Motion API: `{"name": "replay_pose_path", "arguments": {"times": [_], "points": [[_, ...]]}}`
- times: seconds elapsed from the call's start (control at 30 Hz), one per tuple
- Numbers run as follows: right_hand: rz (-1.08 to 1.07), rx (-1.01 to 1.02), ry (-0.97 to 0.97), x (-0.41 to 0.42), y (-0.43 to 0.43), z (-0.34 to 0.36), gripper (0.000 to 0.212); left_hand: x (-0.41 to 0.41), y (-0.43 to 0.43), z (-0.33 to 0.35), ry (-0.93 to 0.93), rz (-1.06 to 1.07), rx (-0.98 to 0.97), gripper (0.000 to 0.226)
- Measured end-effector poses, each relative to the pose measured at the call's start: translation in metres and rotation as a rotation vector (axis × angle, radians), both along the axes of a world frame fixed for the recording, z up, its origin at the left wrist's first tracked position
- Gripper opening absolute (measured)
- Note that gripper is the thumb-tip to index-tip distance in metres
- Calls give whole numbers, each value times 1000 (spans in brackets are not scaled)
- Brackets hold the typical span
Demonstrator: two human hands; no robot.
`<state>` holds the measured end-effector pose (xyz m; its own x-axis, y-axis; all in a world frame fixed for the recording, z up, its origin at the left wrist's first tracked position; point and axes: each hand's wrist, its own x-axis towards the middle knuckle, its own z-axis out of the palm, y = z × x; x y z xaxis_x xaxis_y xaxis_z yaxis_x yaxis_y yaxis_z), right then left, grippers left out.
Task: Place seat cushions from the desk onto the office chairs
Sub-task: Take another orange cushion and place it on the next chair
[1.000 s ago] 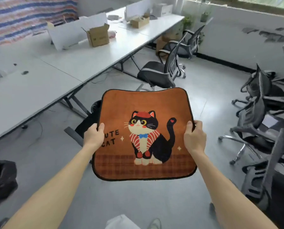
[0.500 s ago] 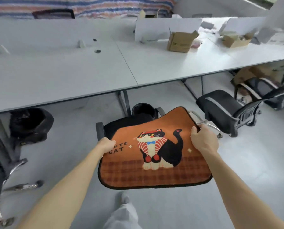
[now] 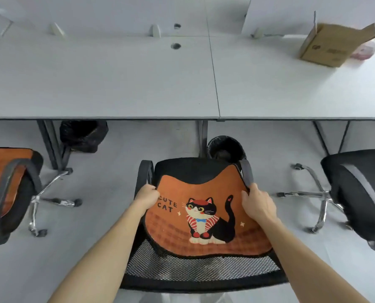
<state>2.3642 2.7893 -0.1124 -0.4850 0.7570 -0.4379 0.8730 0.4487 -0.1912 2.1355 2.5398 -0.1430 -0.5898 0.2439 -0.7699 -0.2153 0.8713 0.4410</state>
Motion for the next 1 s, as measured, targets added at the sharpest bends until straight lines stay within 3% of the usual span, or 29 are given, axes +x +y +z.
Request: {"name": "replay_pose_path", "arguments": {"times": [0.1,0.23,0.4,0.5,0.7,1.0], "points": [[11,-136,36,-17,18,-50,38,5,24,-30,65,41,-53,44],[14,-160,46,-28,25,-80,40,15,34,-35,102,63,-96,56],[-83,-123,147,-67,48,-135,34,-2,47,-101,223,176,-68,48],[-257,-191,198,-83,54,-180,35,-12,51,-155,269,178,-99,47],[-431,-203,107,-72,46,-274,37,-16,46,-255,189,78,-276,37],[-414,-143,5,-62,46,-309,43,-4,44,-275,153,-47,-501,55]]}}
